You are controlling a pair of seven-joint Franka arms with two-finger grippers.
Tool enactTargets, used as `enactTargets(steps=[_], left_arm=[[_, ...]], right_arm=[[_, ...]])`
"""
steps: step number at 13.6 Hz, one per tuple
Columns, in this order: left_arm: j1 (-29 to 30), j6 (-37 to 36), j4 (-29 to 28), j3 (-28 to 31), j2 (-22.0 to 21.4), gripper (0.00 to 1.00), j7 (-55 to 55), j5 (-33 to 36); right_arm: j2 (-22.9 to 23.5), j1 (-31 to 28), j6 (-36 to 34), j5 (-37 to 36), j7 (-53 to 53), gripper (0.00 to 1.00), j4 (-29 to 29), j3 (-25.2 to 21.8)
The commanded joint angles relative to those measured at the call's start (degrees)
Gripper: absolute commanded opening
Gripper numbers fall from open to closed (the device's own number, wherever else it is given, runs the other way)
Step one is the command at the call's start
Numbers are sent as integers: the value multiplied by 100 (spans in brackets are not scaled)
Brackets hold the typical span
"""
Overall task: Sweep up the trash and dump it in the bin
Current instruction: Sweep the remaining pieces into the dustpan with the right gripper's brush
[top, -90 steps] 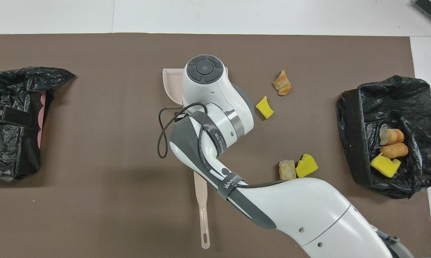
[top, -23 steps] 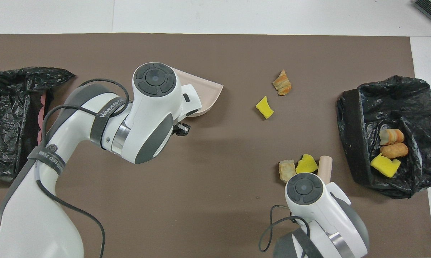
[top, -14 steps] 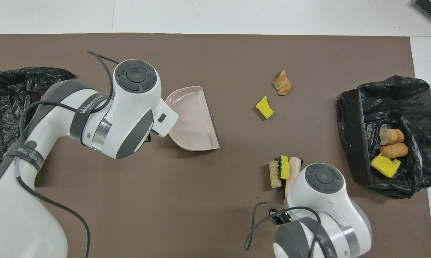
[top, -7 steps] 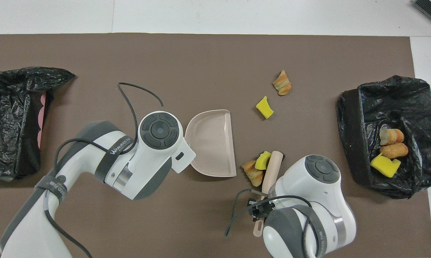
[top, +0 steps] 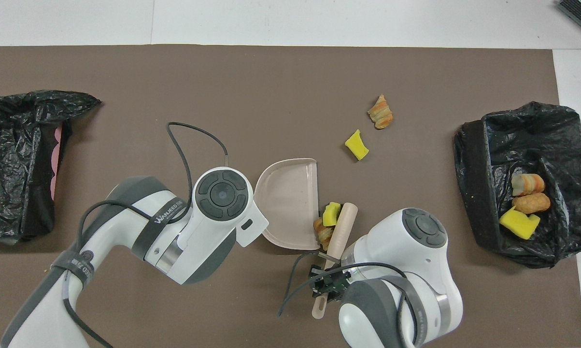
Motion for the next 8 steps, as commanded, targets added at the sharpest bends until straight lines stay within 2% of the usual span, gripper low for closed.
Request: enactTargets(steps=[1, 4, 8], left_arm=[[-154, 283, -394, 49, -252, 0, 173, 3], [-110, 380, -359, 49, -208, 0, 103, 3], [311, 433, -297, 49, -129, 0, 15, -233]], right_arm=[[413, 36, -29, 39, -346, 0, 582, 28], [326, -52, -318, -311, -620, 0, 680, -33], [378, -166, -1003, -1637, -453, 0, 1189, -24]])
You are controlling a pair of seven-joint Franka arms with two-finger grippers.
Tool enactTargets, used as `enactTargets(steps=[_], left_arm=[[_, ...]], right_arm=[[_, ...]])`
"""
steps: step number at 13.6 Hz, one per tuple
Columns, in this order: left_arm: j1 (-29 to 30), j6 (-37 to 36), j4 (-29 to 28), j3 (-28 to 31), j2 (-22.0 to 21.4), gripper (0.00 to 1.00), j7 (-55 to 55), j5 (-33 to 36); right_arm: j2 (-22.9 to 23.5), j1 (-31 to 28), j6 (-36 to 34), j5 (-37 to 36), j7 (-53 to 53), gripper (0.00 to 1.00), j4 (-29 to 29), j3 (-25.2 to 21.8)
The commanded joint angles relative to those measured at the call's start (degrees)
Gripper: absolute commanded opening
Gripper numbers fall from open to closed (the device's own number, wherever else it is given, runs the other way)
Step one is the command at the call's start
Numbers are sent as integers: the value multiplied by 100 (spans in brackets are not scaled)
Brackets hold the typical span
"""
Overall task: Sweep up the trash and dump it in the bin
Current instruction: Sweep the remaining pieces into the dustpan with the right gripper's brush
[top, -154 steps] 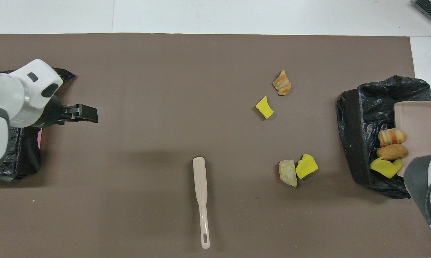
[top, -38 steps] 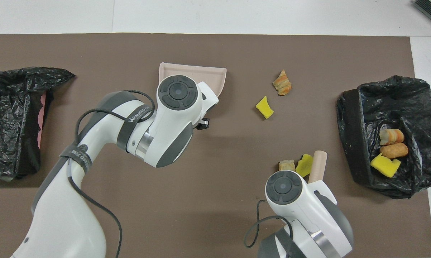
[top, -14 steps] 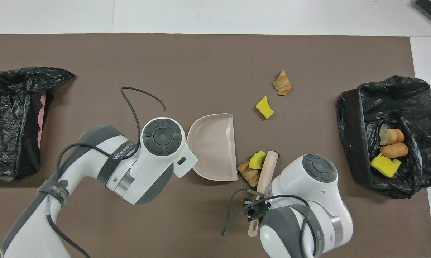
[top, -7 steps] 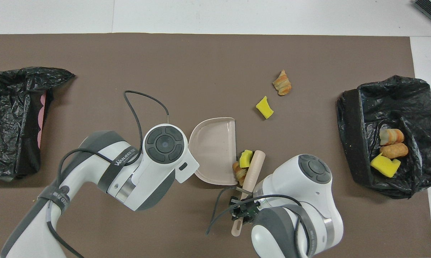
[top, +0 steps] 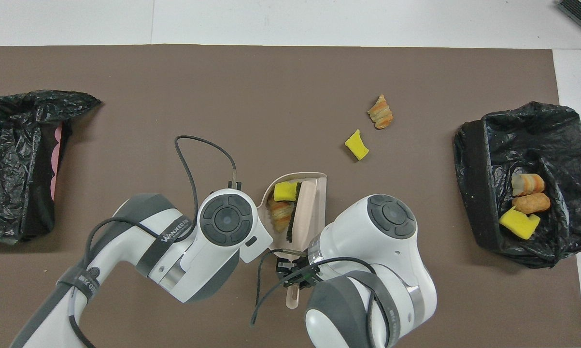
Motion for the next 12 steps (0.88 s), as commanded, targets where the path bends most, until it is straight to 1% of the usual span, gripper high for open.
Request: enactTargets(steps=[1, 3, 4, 7, 10, 12], left_arm=[[234, 166, -78, 11, -13, 0, -15, -225], [331, 149, 115, 11, 101, 0, -85, -235], [340, 96, 186, 11, 110, 0, -294, -252], [297, 43, 230, 28, 111, 0, -1120, -279], [261, -79, 239, 28, 111, 0, -1561, -279], [305, -211, 239, 28, 102, 0, -1597, -279]], right_arm=[[114, -191, -346, -791, 12, 0, 351, 38], [219, -262, -364, -1371, -84, 0, 448, 38], [289, -366, -424, -1679, -206, 0, 579, 38], [658, -998, -618, -2541, -1118, 0, 992, 38], [1159, -1465, -776, -3438, -1892, 0, 1606, 38], [1580, -1641, -1162, -4139, -2481, 0, 2186, 46]])
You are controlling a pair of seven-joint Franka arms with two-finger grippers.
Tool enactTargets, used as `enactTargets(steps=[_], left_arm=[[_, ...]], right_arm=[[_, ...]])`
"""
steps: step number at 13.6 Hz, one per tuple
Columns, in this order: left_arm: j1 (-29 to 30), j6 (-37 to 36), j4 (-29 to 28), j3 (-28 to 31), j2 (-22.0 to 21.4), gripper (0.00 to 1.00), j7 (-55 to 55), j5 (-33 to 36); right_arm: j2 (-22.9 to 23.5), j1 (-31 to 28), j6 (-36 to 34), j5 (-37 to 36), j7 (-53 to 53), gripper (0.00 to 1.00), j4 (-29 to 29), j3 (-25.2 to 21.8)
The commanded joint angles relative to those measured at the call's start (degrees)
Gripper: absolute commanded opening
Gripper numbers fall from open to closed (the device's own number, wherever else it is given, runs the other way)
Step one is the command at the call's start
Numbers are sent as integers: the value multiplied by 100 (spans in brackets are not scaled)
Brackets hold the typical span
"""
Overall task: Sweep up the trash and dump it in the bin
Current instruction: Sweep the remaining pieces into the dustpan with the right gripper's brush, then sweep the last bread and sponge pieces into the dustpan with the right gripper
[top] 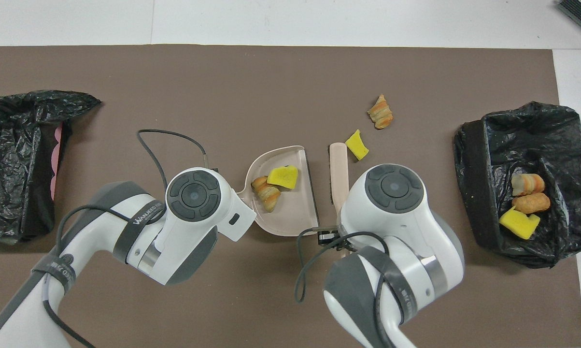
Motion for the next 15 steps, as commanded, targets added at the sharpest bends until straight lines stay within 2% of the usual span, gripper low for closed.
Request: enactTargets(steps=[1, 6, 8, 12, 15], left_arm=[[-4, -222, 114, 22, 32, 0, -212, -76], [-65, -442, 149, 22, 5, 0, -600, -5], [-83, -460, 167, 5, -3, 0, -862, -5], [-92, -477, 149, -30, -21, 0, -978, -5], [-92, -460, 114, -39, -21, 0, -978, -5]], right_arm=[[661, -185, -516, -833, -632, 0, 962, 81], [1917, -361, -860, -1609, -845, 0, 2412, 54], [2139, -370, -808, -1601, -836, 0, 2651, -103], [2183, -387, -965, -768, -670, 0, 2538, -183], [2061, -379, -939, -187, -187, 0, 2196, -183]])
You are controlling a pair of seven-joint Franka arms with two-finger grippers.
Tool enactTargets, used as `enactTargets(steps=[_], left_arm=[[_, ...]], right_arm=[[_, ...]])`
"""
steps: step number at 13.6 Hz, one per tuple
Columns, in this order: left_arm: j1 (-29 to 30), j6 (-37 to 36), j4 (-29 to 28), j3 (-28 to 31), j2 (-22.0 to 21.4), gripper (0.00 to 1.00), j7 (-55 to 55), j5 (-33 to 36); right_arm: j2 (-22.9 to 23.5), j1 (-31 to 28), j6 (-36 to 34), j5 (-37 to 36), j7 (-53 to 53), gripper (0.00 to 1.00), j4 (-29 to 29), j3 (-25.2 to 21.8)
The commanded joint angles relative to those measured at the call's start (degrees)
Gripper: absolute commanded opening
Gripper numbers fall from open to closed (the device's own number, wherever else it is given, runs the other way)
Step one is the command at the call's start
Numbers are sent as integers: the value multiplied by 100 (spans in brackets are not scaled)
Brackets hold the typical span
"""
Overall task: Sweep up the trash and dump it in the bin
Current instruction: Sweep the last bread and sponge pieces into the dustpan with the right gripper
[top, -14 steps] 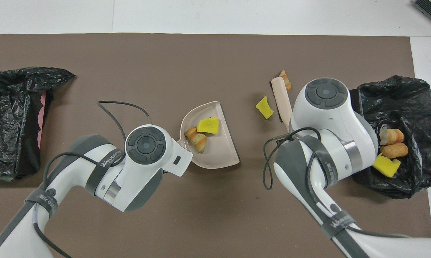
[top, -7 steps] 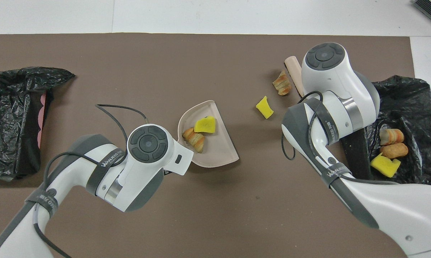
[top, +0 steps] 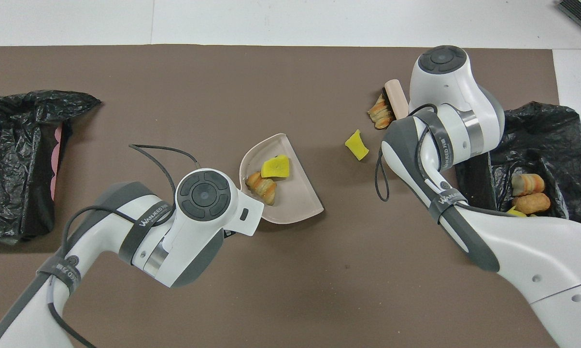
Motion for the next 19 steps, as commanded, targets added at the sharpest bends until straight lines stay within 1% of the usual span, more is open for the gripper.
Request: enactTargets(steps=[1, 4, 7, 9, 12, 15, 17, 19], left_arm=[[-74, -122, 36, 34, -32, 0, -97, 3], [-74, -69, -16, 34, -50, 0, -97, 12], [-65, -51, -25, 34, -50, 0, -97, 12], [-65, -51, -25, 34, -50, 0, -89, 12], [-73, 45, -69, 34, 2, 0, -80, 12], [-30, 378, -174, 34, 3, 0, -1, 12], [23, 511, -175, 34, 20, 0, 235, 3], [189, 598, -166, 25, 46, 0, 438, -32]], right_arm=[[-193, 22, -78, 467, 307, 0, -330, 38], [-457, 145, 10, 1169, 455, 0, -805, 91], [-598, 584, 89, 1468, 666, 0, -972, 91], [-799, 874, 185, 1890, 693, 0, -1288, 91], [-1177, 1393, 816, 2558, 781, 0, -1991, 91], [-1213, 1473, 696, 2867, 1061, 0, -1905, 91], [-1301, 1464, 617, 2885, 1080, 0, -1773, 91], [-1502, 1403, 433, 2885, 1071, 0, -1685, 82]])
